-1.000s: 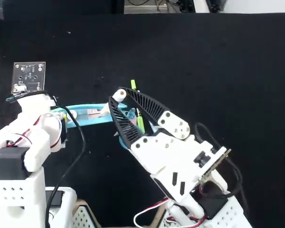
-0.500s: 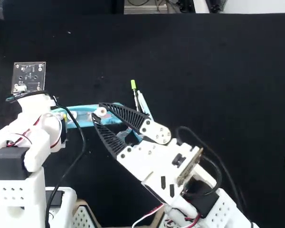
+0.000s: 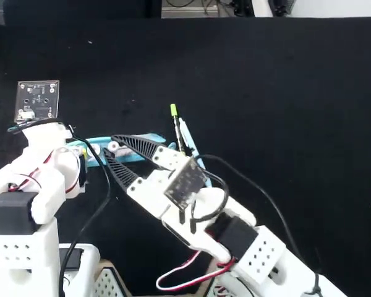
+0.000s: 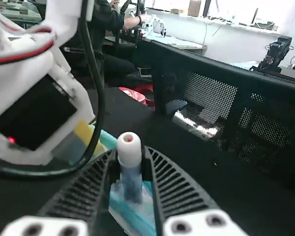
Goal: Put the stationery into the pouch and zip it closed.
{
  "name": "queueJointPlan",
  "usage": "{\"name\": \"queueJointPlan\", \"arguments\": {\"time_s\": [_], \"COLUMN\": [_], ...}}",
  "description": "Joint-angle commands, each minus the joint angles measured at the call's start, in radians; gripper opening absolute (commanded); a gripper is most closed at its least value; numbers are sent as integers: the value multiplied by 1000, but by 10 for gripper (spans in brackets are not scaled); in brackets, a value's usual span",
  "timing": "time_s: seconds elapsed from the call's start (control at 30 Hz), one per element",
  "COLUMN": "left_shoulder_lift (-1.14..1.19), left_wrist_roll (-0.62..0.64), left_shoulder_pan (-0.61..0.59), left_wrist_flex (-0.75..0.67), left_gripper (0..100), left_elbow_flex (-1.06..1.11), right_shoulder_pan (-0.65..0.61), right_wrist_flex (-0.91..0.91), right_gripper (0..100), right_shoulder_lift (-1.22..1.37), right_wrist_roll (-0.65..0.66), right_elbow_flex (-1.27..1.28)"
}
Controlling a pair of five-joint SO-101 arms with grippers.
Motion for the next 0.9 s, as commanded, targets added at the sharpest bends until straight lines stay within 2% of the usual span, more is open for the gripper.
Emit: {"name": "queueJointPlan", "arguments": {"time_s": [0.0, 0.1, 0.17, 0.37, 0.5, 0.67, 0.77, 0.87], "left_shoulder_lift": [11, 11, 11, 11, 11, 11, 11, 11], "left_wrist_roll": [5, 5, 5, 5, 5, 5, 5, 5], "left_shoulder_pan": [-5, -1, -1, -4, -7, -7, -2, -4], "left_wrist_flex": [-8, -9, -11, -11, -8, -8, -8, -8], "left_gripper": [30, 30, 30, 30, 30, 30, 30, 30], "left_elbow_flex": [5, 5, 5, 5, 5, 5, 5, 5], "right_shoulder_pan": [-11, -12, -12, -3, 172, 420, 554, 646], "right_wrist_flex": [97, 276, 397, 730, 893, 1043, 1025, 919], "right_gripper": [61, 184, 225, 194, 163, 123, 124, 124], "right_shoulder_lift": [12, 13, 13, 10, 18, 179, 351, 522], "right_wrist_roll": [9, 3, 3, 11, 11, 3, 3, -2], "right_elbow_flex": [-84, -165, -243, -601, -831, -803, -699, -578]}}
